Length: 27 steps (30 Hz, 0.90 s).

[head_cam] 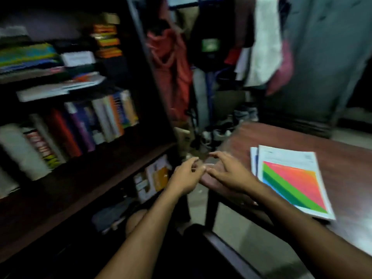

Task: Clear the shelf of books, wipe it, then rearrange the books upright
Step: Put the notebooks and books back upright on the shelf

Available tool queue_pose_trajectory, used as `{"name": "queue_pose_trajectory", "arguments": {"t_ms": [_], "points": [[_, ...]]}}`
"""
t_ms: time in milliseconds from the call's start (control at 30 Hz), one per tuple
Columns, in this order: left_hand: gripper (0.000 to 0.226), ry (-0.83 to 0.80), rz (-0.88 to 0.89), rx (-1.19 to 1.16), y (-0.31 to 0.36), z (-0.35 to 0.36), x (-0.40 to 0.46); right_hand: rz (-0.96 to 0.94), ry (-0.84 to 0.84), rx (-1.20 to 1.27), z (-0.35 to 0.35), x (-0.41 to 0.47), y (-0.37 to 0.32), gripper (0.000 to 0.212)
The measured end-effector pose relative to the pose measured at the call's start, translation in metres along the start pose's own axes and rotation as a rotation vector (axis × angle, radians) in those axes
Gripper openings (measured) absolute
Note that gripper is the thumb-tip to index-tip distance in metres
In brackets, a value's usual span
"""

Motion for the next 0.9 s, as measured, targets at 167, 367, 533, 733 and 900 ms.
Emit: {"name": "queue_pose_trajectory", "arguments": {"t_ms": [167,367,533,733,900], "points": [[0.07,-0.152,0.07,0.122,0.054,0.077,0.014,0.35,0.222,-0.399,-0.089,-0.059,0.102,0.066],[0.039,-0.253,0.086,-0.093,0.085,0.132,0.001,0.741,0.029,-0.359,-0.105,-0.093,0.172,0.083],[0.05,-0.149,-0.127,-0.312,0.077,0.138,0.006,0.724,0.042,-0.339,-0.088,-0.087,0.163,0.08],[0.032,-0.216,-0.377,-0.707,0.064,0.131,0.004,0.615,0.05,-0.2,-0.062,-0.067,0.143,0.084],[0.036,-0.118,-0.283,-0.758,0.055,0.103,-0.001,0.538,0.119,0.02,-0.054,-0.055,0.117,0.065]]}}
Point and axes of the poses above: each hand's wrist, its own x-axis towards the middle knuckle, its own z-axis out of the palm, y = z × x, the point moved 4 cm from there along x, towards the middle knuckle, and after that the axes turned 1 degree about -x, right-handed, at the moved point
